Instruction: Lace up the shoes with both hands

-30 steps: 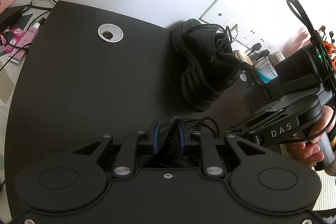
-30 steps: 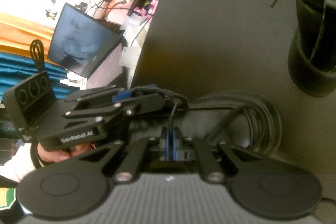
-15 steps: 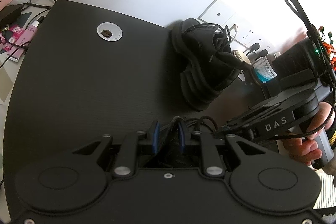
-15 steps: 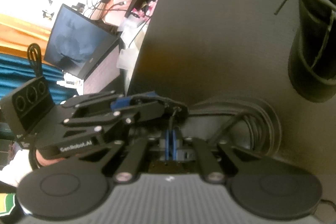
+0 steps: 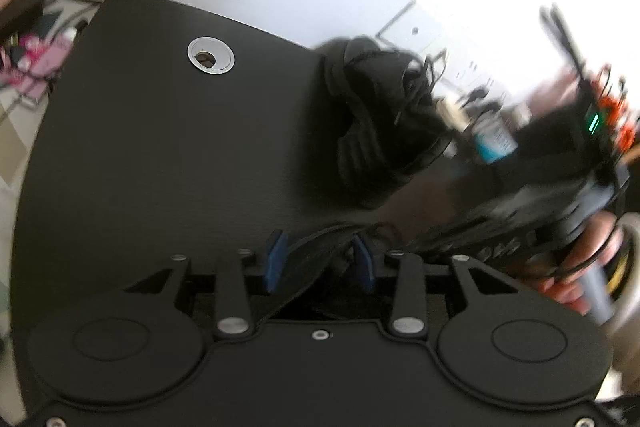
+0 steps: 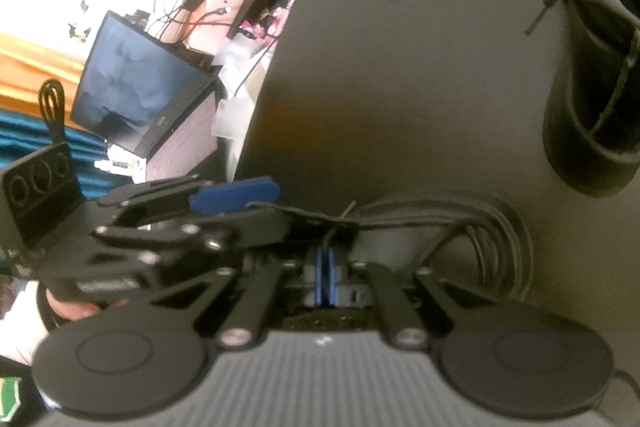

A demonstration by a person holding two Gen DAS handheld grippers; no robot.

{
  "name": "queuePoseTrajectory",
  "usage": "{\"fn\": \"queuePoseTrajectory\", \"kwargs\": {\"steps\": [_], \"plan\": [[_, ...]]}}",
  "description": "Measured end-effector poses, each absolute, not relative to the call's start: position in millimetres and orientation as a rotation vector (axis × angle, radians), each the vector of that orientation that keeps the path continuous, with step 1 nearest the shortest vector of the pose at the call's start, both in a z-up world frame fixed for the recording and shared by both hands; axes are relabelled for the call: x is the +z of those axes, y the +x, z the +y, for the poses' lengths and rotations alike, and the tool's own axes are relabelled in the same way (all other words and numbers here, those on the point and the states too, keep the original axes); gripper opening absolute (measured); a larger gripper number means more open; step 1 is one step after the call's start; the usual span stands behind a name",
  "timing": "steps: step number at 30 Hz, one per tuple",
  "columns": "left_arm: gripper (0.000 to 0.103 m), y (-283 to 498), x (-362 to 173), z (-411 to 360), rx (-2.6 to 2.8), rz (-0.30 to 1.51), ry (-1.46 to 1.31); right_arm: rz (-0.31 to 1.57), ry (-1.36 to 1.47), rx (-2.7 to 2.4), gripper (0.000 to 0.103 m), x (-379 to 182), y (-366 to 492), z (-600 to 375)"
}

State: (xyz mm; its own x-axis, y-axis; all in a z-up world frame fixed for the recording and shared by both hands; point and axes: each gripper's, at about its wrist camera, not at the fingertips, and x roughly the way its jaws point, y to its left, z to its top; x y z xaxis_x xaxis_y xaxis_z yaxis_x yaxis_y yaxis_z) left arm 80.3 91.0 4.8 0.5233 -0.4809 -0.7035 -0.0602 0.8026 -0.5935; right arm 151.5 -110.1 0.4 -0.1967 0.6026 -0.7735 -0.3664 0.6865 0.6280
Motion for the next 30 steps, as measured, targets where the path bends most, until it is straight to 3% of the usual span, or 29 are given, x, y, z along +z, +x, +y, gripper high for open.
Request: {"fn": "queuePoseTrajectory", "kwargs": {"steps": [5,15,18,20,22,25,26,27,29,30], "plan": [[0.037,96.3,11.9,102.0,-0.282,1.014,-0.66,1.571,0.248,0.866,0.004,-2.5,155.1,-115.1],[0.036,135.2,-30.4,77.9,-0.319,1.259,-0.762,1.567,0.235,0.858,0.003,-1.6,151.7,-111.7],[0.025,142.3,-36.3,71.8,-0.311,1.285,-0.749,1.56,0.238,0.859,0.003,-1.5,151.7,-113.3],[0.01,143.4,-40.8,68.9,-0.302,1.302,-0.749,1.554,0.232,0.86,0.003,-1.0,151.3,-113.1],[0.003,142.7,-42.8,70.0,-0.299,1.301,-0.76,1.547,0.227,0.862,0.003,-0.2,151.1,-113.5],[0.002,138.7,-41.4,76.1,-0.299,1.266,-0.795,1.523,0.202,0.867,0.005,5.2,147.4,-111.8],[0.002,137.5,-40.8,78.7,-0.293,1.256,-0.806,1.515,0.179,0.868,0.01,8.9,145.0,-109.9],[0.002,136.4,-40.2,81.2,-0.288,1.245,-0.818,1.508,0.133,0.869,0.035,14.8,142.1,-106.8],[0.002,134.2,-38.9,88.0,-0.275,1.203,-0.844,1.452,0.053,0.895,0.061,29.6,137.8,-105.7],[0.002,133.9,-37.0,92.0,-0.271,1.176,-0.863,1.416,0.042,0.909,0.06,37.2,138.6,-109.1]]}}
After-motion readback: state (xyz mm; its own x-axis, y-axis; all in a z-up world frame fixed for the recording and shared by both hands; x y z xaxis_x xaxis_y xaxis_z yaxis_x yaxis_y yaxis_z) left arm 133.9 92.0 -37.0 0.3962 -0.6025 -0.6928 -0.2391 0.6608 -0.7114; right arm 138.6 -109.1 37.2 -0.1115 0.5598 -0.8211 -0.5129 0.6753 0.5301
